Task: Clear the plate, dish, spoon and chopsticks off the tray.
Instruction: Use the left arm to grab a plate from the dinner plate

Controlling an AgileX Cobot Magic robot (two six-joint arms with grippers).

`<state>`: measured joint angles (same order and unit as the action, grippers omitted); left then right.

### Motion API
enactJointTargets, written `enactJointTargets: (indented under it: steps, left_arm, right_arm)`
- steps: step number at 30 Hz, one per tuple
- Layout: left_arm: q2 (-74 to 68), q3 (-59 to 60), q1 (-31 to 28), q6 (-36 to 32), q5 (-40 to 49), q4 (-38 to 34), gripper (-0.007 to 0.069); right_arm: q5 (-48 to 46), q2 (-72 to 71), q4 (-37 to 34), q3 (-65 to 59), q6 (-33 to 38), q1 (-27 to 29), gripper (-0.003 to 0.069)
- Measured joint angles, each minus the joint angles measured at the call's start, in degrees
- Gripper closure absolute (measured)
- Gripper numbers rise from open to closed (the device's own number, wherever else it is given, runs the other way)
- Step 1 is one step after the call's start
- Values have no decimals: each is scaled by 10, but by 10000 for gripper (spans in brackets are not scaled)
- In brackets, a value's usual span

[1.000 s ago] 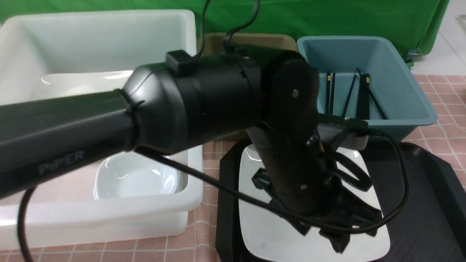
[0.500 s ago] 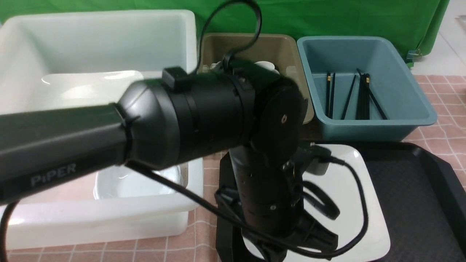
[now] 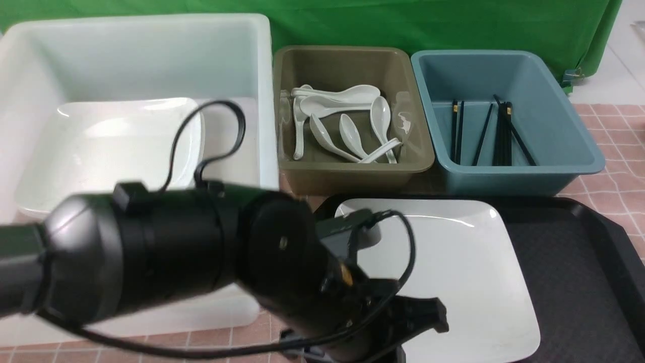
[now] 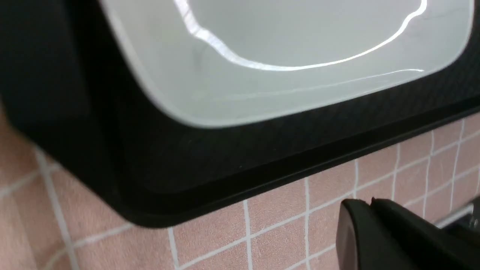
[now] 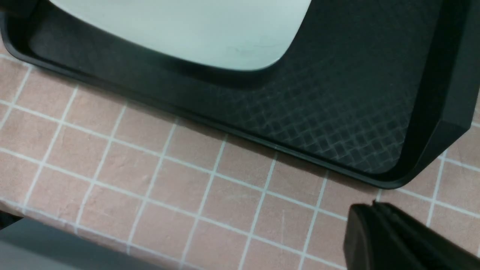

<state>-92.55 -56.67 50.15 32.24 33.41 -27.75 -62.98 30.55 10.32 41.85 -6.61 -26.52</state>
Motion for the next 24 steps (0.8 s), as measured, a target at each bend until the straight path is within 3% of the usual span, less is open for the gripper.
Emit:
enactJointTargets:
  steps: [5, 9, 10, 15, 24]
  left_arm:
    - [-3, 16, 20, 64, -23, 32, 538]
    - [-10, 16, 23, 123, -34, 90, 424]
    - [-11, 16, 23, 146, -38, 120, 362]
    - [-13, 15, 12, 161, -40, 166, 239]
    - [-52, 15, -3, 169, -25, 177, 223]
  right_arm:
    - [6, 0, 0, 0, 0, 0, 629]
    - [9, 0, -2, 0, 0, 0, 629]
    - [13, 0, -5, 0, 0, 0, 629]
    - [26, 0, -14, 0, 0, 0, 629]
    - [26, 0, -15, 0, 0, 0, 629]
